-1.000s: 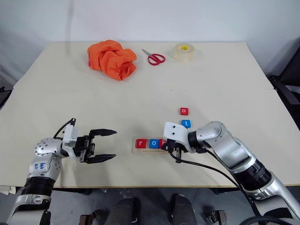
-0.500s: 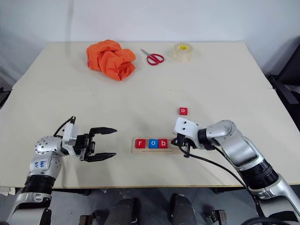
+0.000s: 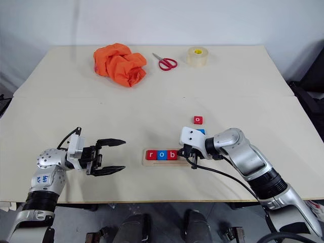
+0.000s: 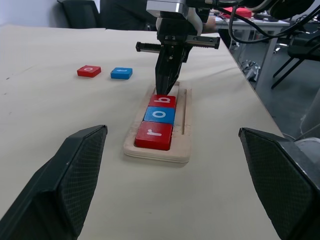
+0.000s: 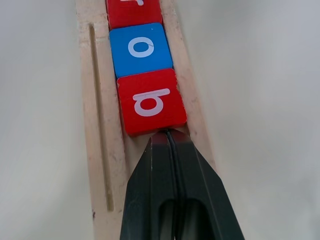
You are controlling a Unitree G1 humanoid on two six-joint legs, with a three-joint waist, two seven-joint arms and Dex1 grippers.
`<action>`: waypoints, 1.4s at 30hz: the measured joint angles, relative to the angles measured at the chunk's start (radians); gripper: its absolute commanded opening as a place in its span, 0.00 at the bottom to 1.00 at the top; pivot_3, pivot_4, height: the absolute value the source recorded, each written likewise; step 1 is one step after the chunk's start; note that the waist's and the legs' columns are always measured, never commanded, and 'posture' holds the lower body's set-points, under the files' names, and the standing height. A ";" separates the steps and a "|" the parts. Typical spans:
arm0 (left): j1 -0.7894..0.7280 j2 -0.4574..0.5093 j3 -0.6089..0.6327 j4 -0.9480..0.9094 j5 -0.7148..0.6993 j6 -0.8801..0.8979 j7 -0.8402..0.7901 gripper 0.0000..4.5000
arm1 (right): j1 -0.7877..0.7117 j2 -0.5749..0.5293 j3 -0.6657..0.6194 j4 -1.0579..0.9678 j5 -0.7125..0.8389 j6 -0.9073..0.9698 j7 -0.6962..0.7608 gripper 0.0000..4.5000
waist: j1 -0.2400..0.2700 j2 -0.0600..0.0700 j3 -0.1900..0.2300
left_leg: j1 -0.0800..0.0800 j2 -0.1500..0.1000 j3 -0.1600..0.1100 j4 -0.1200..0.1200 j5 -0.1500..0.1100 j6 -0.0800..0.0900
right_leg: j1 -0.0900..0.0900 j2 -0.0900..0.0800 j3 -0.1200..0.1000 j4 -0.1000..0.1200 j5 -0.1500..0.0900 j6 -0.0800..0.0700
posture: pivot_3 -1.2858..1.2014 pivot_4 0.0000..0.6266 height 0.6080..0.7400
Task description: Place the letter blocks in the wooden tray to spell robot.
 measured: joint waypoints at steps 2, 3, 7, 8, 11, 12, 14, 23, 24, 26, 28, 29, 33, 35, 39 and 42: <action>0.000 0.000 0.000 0.000 0.000 0.000 0.000 1.00 | 0.000 0.001 0.000 0.002 -0.002 -0.004 0.000 0.00 | 0.000 0.000 0.000 | 0.000 0.000 0.000 0.000 0.000 0.000 | 0.000 0.000 0.000 0.000 0.000 0.000 | 0.52 0.24 1.00; 0.000 0.000 0.000 0.000 0.000 0.000 0.000 1.00 | 0.000 0.001 0.000 0.001 -0.002 -0.004 0.000 0.00 | 0.000 0.000 0.000 | 0.000 0.000 0.000 0.000 0.000 0.000 | 0.000 0.000 0.000 0.000 0.000 0.000 | 0.52 0.24 1.00; -0.008 0.000 0.000 0.003 0.000 0.000 -0.002 1.00 | 0.007 -0.026 -0.016 -0.010 -0.001 0.014 0.000 0.00 | 0.001 0.000 0.000 | 0.000 0.000 0.000 0.000 0.000 0.000 | 0.000 0.000 0.000 0.000 0.000 0.000 | 0.52 0.24 1.00; -0.011 0.000 0.000 0.005 0.000 0.000 -0.003 1.00 | 0.008 -0.043 -0.025 -0.015 0.000 0.021 0.000 0.04 | 0.002 0.000 0.000 | 0.000 0.000 0.000 0.000 0.000 0.000 | 0.000 0.000 0.000 0.000 0.000 0.000 | 0.52 0.24 1.00; -0.024 0.002 0.000 0.017 0.000 -0.001 -0.011 1.00 | 0.031 -0.082 -0.098 -0.041 0.021 0.050 -0.003 0.20 | 0.004 0.000 0.000 | -0.001 0.000 0.000 0.000 0.000 0.000 | 0.000 0.000 0.000 0.000 0.000 0.000 | 0.52 0.24 1.00; -0.033 0.002 0.000 0.025 0.000 -0.001 -0.014 1.00 | 0.041 -0.091 -0.124 -0.046 0.031 0.062 -0.009 0.29 | 0.004 0.000 0.000 | 0.000 0.000 0.000 0.000 0.000 0.000 | 0.000 0.000 0.000 -0.001 0.000 0.000 | 0.52 0.24 1.00; -0.051 0.002 -0.002 0.044 0.001 -0.002 -0.022 1.00 | 0.079 -0.094 -0.192 -0.057 0.049 0.086 -0.036 0.44 | 0.004 0.000 0.000 | 0.000 0.000 0.000 0.000 0.000 0.000 | 0.000 0.000 0.000 -0.001 0.000 0.000 | 0.52 0.24 1.00; -0.120 -0.004 -0.012 0.126 0.004 -0.012 -0.025 1.00 | 0.331 -0.098 -0.480 -0.144 0.116 0.126 -0.179 1.00 | 0.006 0.000 0.000 | 0.000 0.000 0.000 -0.001 0.000 0.000 | 0.000 0.000 0.000 -0.001 0.000 0.000 | 0.52 0.24 1.00; -0.125 -0.002 -0.013 0.134 0.005 -0.012 -0.025 1.00 | 0.374 -0.097 -0.528 -0.176 0.130 0.139 -0.195 1.00 | 0.006 0.000 0.000 | 0.000 0.000 0.000 -0.001 0.000 0.000 | 0.000 0.000 0.000 -0.001 0.000 0.000 | 0.52 0.24 1.00; -0.133 0.000 -0.014 0.155 0.006 -0.012 -0.025 1.00 | 0.444 -0.097 -0.594 -0.240 0.154 0.163 -0.219 1.00 | 0.007 0.000 0.000 | 0.000 0.000 0.000 -0.001 0.000 0.000 | 0.000 0.000 0.001 -0.001 0.000 0.000 | 0.52 0.24 1.00; -0.144 0.002 -0.018 0.172 0.006 -0.012 -0.025 1.00 | 0.496 -0.095 -0.641 -0.295 0.180 0.191 -0.239 1.00 | 0.004 0.000 0.000 | 0.000 0.000 0.000 -0.001 0.000 0.000 | 0.000 0.000 0.001 -0.001 0.000 0.000 | 0.52 0.24 1.00; -0.153 0.002 -0.022 0.177 0.006 -0.012 -0.025 1.00 | 0.523 -0.091 -0.668 -0.327 0.196 0.210 -0.253 1.00 | 0.005 0.000 0.000 | 0.000 0.000 0.000 -0.001 0.000 0.000 | 0.000 0.000 0.001 -0.001 0.000 0.000 | 0.52 0.24 1.00; -0.170 0.003 -0.024 0.197 0.006 -0.013 -0.025 1.00 | 0.565 -0.072 -0.738 -0.417 0.258 0.267 -0.296 1.00 | 0.002 0.000 0.000 | 0.001 0.000 0.000 -0.001 0.000 0.000 | 0.000 0.000 0.001 0.000 0.000 0.000 | 0.52 0.24 1.00; -0.176 0.003 -0.025 0.205 0.006 -0.013 -0.025 1.00 | 0.577 -0.069 -0.755 -0.447 0.278 0.286 -0.317 1.00 | 0.004 0.000 0.000 | 0.001 0.000 0.000 -0.001 0.000 0.000 | 0.000 0.000 0.001 -0.001 0.000 0.000 | 0.52 0.24 1.00; -0.178 0.003 -0.030 0.206 0.006 -0.013 -0.026 1.00 | 0.567 -0.050 -0.754 -0.461 0.308 0.308 -0.360 1.00 | 0.004 0.000 0.000 | 0.000 0.000 0.000 -0.001 0.000 0.000 | 0.000 0.000 0.001 -0.001 0.000 0.000 | 0.52 0.24 1.00; -0.178 0.003 -0.031 0.204 0.006 -0.013 -0.025 1.00 | 0.546 -0.049 -0.742 -0.461 0.317 0.317 -0.381 1.00 | 0.003 0.000 0.000 | 0.000 0.000 0.000 -0.001 0.000 0.000 | 0.000 0.000 0.001 0.000 0.000 0.000 | 0.52 0.24 1.00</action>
